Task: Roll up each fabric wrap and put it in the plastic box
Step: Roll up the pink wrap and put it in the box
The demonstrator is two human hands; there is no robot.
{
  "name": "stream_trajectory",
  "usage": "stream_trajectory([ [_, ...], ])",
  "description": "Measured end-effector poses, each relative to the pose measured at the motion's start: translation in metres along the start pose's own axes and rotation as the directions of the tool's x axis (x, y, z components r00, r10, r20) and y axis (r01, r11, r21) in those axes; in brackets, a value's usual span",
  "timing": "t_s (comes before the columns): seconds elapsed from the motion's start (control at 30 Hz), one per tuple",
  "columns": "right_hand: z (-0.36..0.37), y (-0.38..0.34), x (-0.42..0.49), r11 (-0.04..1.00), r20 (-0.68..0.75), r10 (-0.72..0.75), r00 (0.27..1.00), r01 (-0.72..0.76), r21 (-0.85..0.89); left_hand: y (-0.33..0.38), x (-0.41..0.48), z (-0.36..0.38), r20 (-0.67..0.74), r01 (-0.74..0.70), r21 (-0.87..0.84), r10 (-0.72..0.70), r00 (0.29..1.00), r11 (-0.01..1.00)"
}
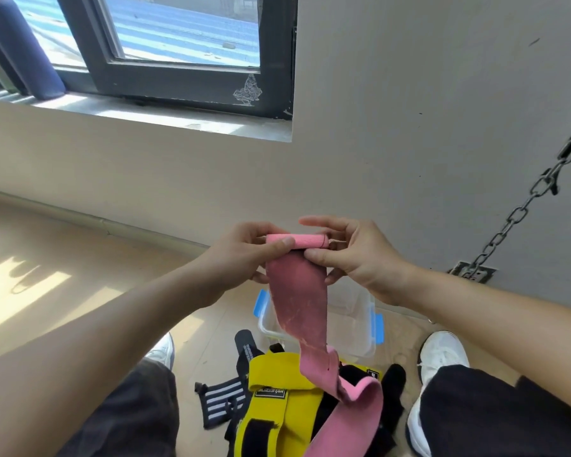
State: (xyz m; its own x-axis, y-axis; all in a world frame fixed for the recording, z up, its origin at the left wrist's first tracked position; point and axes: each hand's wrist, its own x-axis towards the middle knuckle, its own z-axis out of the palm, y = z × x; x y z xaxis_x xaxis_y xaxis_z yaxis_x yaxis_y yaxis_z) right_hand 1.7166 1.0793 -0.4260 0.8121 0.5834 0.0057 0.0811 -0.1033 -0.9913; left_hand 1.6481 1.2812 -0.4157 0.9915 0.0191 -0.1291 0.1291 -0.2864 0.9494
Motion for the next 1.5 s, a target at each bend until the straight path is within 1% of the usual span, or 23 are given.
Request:
stream_trajectory([
  [0.1, -0.004, -0.004, -0.001, 0.997, 0.07, 0.074, 0.995, -0.075, 0.012, 0.0, -0.001, 0.001, -0.021, -0.034, -0.074, 0.033, 0.999, 0.997],
  [0.17, -0.003, -0.006, -0.003, 0.993, 0.106, 0.111, 0.988, -0.115, 0.024, -0.001, -0.002, 0.001, -0.042, -0.079, -0.073, 0.076, 0.996, 0.994],
  [0.23, -0.002, -0.007, -0.004, 0.989, 0.104, 0.135, 0.985, -0.14, 0.047, -0.003, -0.002, 0.003, -0.077, -0.134, -0.044, 0.13, 0.988, 0.99],
  [0.3, -0.003, -0.008, -0.003, 0.99, 0.09, 0.124, 0.988, -0.129, 0.054, -0.004, -0.001, 0.005, -0.105, -0.19, 0.009, 0.19, 0.976, 0.982],
  [0.37, -0.005, -0.009, -0.003, 0.994, 0.075, 0.086, 0.993, -0.091, 0.054, -0.004, -0.002, 0.006, -0.121, -0.223, 0.013, 0.223, 0.967, 0.975],
  [0.43, -0.009, -0.01, -0.003, 0.996, 0.061, 0.059, 0.996, -0.063, 0.065, -0.004, -0.002, 0.007, -0.113, -0.199, -0.039, 0.193, 0.975, 0.979],
  [0.47, -0.01, -0.01, -0.002, 0.996, 0.053, 0.05, 0.997, -0.054, 0.073, -0.004, -0.003, 0.007, -0.081, -0.158, -0.073, 0.152, 0.985, 0.985],
  [0.53, -0.011, -0.009, -0.002, 0.997, 0.028, 0.023, 0.999, -0.026, 0.077, -0.004, -0.005, 0.008, 0.033, -0.063, -0.132, 0.068, 0.997, 0.989],
  [0.6, -0.012, -0.006, -0.002, 0.998, -0.005, -0.017, 1.0, 0.017, 0.056, -0.004, -0.006, 0.01, 0.099, -0.013, -0.171, 0.031, 0.995, 0.985],
  [0.7, -0.012, 0.0, -0.001, 0.997, -0.039, -0.075, 0.996, 0.075, 0.014, -0.002, -0.003, 0.012, 0.078, 0.011, -0.186, 0.004, 0.997, 0.982],
  [0.83, -0.009, 0.005, -0.001, 0.993, -0.024, -0.117, 0.993, 0.117, -0.028, -0.001, -0.002, 0.016, 0.036, 0.055, -0.194, -0.049, 0.998, 0.979],
  [0.93, -0.01, 0.001, -0.003, 0.997, 0.012, -0.068, 0.998, 0.068, -0.035, -0.002, -0.002, 0.014, 0.003, 0.053, -0.187, -0.053, 0.999, 0.981],
  [1.03, -0.012, -0.006, -0.005, 0.998, 0.056, 0.048, 0.997, -0.049, 0.032, -0.004, -0.002, 0.01, -0.006, 0.033, -0.197, -0.035, 0.999, 0.98],
  [1.13, -0.01, -0.01, -0.005, 0.985, 0.07, 0.157, 0.985, -0.161, 0.058, -0.004, -0.003, 0.009, -0.031, -0.039, -0.212, 0.033, 0.999, 0.976],
  [1.2, -0.008, -0.009, -0.006, 0.979, 0.105, 0.193, 0.976, -0.198, 0.047, -0.002, -0.003, 0.01, -0.069, -0.11, -0.184, 0.099, 0.993, 0.977],
  [1.3, -0.007, -0.01, -0.005, 0.981, 0.111, 0.179, 0.978, -0.187, 0.058, -0.002, -0.004, 0.012, -0.126, -0.215, -0.131, 0.199, 0.972, 0.968],
  [1.37, -0.006, -0.012, -0.005, 0.985, 0.091, 0.149, 0.985, -0.155, 0.069, -0.002, -0.004, 0.014, -0.14, -0.239, -0.121, 0.222, 0.965, 0.963],
  [1.43, -0.007, -0.012, -0.004, 0.986, 0.066, 0.135, 0.989, -0.141, 0.088, -0.003, -0.004, 0.015, -0.133, -0.208, -0.135, 0.19, 0.973, 0.969],
  [1.5, -0.008, -0.012, -0.003, 0.983, 0.046, 0.136, 0.99, -0.14, 0.12, -0.003, -0.005, 0.015, -0.069, -0.119, -0.168, 0.109, 0.992, 0.979],
])
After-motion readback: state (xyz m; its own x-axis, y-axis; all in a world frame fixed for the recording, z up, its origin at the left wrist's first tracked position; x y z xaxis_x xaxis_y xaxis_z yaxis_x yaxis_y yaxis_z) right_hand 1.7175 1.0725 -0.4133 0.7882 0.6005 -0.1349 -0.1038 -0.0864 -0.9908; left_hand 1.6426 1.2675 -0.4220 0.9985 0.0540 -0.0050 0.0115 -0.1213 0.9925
